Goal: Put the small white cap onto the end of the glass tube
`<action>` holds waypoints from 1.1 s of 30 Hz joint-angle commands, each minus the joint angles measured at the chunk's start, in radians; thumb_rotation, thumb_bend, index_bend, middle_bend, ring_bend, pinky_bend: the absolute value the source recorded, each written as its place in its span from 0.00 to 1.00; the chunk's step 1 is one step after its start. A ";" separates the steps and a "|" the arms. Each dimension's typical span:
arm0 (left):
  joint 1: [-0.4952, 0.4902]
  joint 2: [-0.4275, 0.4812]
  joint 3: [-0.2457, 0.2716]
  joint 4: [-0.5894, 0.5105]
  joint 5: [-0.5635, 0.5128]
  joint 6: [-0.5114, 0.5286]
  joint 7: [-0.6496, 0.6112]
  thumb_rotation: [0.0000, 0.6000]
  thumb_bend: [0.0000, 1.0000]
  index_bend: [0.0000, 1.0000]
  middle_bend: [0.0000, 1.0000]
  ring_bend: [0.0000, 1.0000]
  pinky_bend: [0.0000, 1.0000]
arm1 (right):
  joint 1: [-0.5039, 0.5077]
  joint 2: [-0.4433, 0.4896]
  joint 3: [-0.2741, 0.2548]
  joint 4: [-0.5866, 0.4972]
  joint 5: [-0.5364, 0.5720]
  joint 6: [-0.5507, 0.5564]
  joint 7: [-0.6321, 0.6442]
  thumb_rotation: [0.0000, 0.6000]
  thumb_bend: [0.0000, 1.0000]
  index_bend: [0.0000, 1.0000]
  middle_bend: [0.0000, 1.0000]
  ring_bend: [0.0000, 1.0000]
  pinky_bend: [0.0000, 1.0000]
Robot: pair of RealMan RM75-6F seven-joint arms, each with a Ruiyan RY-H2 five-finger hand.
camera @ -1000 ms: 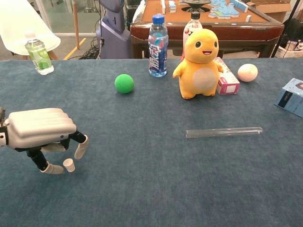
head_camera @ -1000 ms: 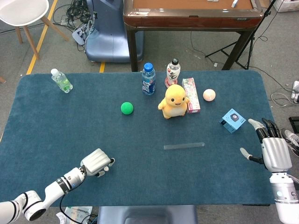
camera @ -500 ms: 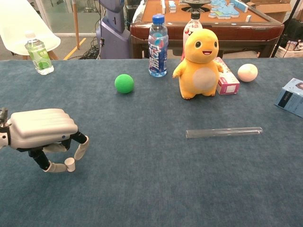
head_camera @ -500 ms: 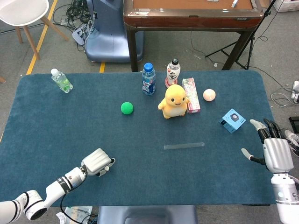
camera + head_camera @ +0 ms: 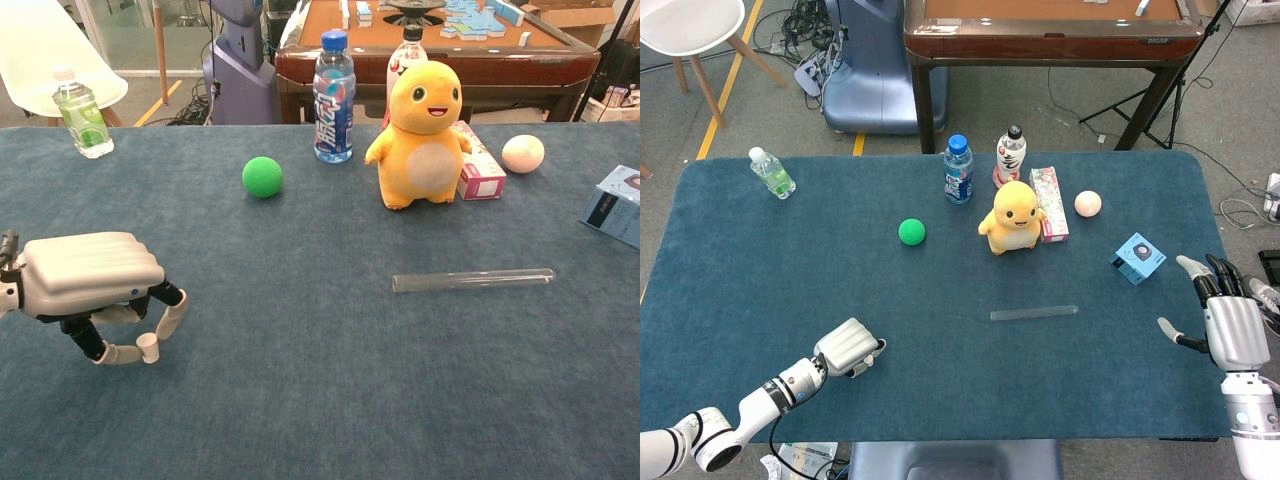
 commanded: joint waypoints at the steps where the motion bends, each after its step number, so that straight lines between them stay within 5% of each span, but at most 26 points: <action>1: 0.000 0.002 0.001 -0.001 -0.001 0.000 0.000 1.00 0.29 0.52 1.00 1.00 0.99 | 0.000 0.000 0.000 0.000 0.000 -0.001 0.000 1.00 0.18 0.09 0.22 0.08 0.06; 21: 0.022 0.108 -0.053 -0.075 -0.050 0.086 -0.139 1.00 0.31 0.53 1.00 1.00 0.99 | 0.073 0.003 0.005 -0.059 -0.034 -0.087 -0.086 1.00 0.18 0.09 0.29 0.15 0.07; 26: 0.047 0.155 -0.070 -0.122 -0.066 0.134 -0.147 1.00 0.31 0.53 1.00 1.00 0.99 | 0.147 -0.003 0.015 -0.098 -0.029 -0.185 -0.167 1.00 0.18 0.12 0.39 0.27 0.18; 29: 0.063 0.177 -0.076 -0.145 -0.077 0.156 -0.141 1.00 0.31 0.53 1.00 1.00 0.99 | 0.194 -0.015 0.027 -0.116 -0.007 -0.245 -0.218 1.00 0.18 0.18 0.51 0.43 0.31; 33: 0.084 0.194 -0.081 -0.167 -0.091 0.179 -0.124 1.00 0.31 0.53 1.00 1.00 0.99 | 0.256 -0.041 0.042 -0.119 0.036 -0.325 -0.268 1.00 0.18 0.27 0.69 0.69 0.62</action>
